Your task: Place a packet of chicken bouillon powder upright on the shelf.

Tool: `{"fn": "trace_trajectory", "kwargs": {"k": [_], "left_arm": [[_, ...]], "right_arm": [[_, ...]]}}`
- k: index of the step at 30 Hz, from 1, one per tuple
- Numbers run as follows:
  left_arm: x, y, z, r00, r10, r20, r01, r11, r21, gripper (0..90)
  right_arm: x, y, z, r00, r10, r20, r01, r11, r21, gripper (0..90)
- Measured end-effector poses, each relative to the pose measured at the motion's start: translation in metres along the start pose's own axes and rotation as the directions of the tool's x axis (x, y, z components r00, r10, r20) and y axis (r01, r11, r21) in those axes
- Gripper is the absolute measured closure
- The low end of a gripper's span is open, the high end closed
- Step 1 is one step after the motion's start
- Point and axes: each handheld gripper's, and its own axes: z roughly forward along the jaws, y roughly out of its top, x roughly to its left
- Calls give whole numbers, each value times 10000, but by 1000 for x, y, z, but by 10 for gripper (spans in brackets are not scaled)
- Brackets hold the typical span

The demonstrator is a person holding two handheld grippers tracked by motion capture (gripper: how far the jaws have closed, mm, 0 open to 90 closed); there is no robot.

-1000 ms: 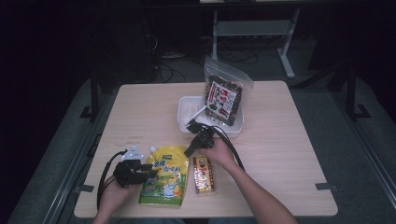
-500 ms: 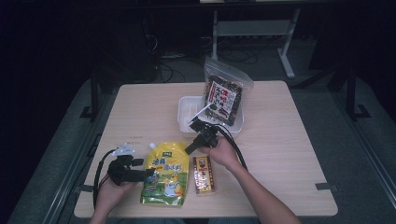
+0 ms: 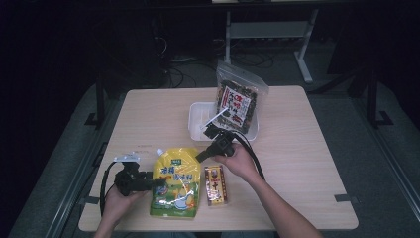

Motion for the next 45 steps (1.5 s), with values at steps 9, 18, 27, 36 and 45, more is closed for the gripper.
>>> {"fn": "trace_trajectory", "kwargs": {"k": [9,18,27,36,45], "left_arm": [[0,0,-10,9998,83,178,-71,9978,-652,727],[-6,2,-12,9982,601,94,-592,9953,-766,884],[-12,4,-11,9942,1067,118,-1052,9904,-893,893],[-13,4,-11,9919,1254,223,-1228,9879,-949,891],[-12,5,-16,9932,1157,103,-1136,9861,-1210,719]], "right_arm": [[0,-1,-7,9996,-171,-247,163,9994,-320,898],[-1,-1,-12,9984,-299,-477,273,9982,-532,885],[-8,2,-1,9944,-303,-1010,257,9986,-466,697],[-7,6,3,9873,-395,-1538,311,9979,-567,780],[1,5,-8,9872,-581,-1485,531,9979,-373,895]]}}
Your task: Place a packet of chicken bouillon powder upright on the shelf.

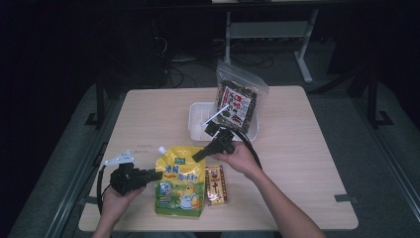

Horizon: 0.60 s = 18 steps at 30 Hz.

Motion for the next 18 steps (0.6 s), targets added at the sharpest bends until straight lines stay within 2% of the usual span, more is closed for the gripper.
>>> {"fn": "trace_trajectory", "kwargs": {"k": [6,13,18], "left_arm": [[4,-1,-7,9994,-226,-263,219,9995,-248,580],[8,-3,-9,9986,-280,-452,271,9994,-213,491],[11,-5,-10,9976,-320,-620,310,9994,-167,462]], "right_arm": [[8,-1,-9,9999,57,96,-56,9999,-133,895],[14,-1,-15,9999,54,152,-49,9995,-327,895],[18,0,-20,9999,146,50,-143,9981,-596,895]]}}
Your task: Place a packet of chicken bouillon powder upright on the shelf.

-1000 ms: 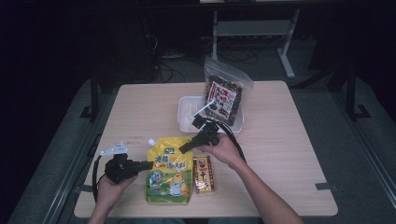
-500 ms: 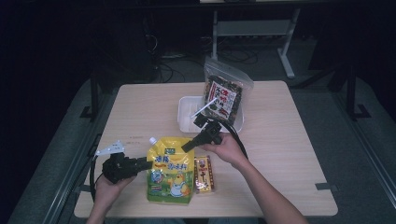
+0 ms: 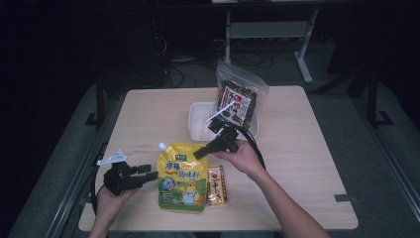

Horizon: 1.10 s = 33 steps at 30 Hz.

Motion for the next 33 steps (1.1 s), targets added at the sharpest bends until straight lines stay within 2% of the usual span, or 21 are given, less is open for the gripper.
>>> {"fn": "trace_trajectory", "kwargs": {"k": [2,10,22,29,33], "left_arm": [[0,-1,0,9999,-18,-137,18,10000,23,454],[3,-4,3,9986,-4,-529,21,9995,307,422],[6,-5,2,9959,1,-905,33,9993,369,402],[5,-5,3,9948,11,-1020,32,9991,419,381],[5,-5,3,9948,22,-1018,23,9990,446,378]], "right_arm": [[2,1,-3,9999,41,-163,-43,9999,-130,895],[12,4,-11,9995,61,-318,-75,9989,-465,895],[35,16,-18,9996,-266,11,266,9970,-728,896],[41,20,-24,9999,-114,-106,100,9927,-1199,896],[41,19,-28,9993,81,-352,-138,9863,-1643,896]]}}
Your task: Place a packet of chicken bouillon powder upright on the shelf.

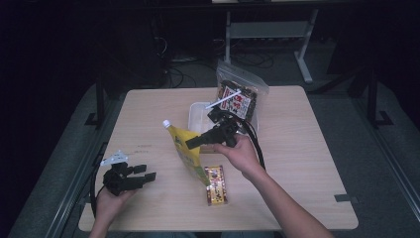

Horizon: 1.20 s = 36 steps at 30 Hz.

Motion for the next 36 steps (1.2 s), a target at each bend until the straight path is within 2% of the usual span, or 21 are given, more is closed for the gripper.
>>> {"fn": "trace_trajectory", "kwargs": {"k": [5,11,14,23,29,36], "left_arm": [[0,0,1,10000,45,-59,-44,10000,45,371],[-1,0,2,10000,58,-71,-57,10000,73,366],[-1,0,2,9999,91,-110,-89,9999,106,360],[-1,0,4,10000,43,-69,-42,9999,167,339],[-2,0,5,9999,49,-107,-46,9997,221,325],[-2,0,4,9999,53,-101,-52,9999,164,325]], "right_arm": [[0,1,-5,9999,144,40,-142,9986,-518,896],[1,1,-10,9985,417,-363,-451,9941,-989,895],[2,0,-13,9980,474,-408,-521,9911,-1224,896],[2,-1,-26,9979,631,-155,-649,9800,-1880,895],[3,-1,-36,9968,754,-250,-792,9677,-2392,895],[7,1,-43,9970,771,-33,-752,9612,-2652,895]]}}
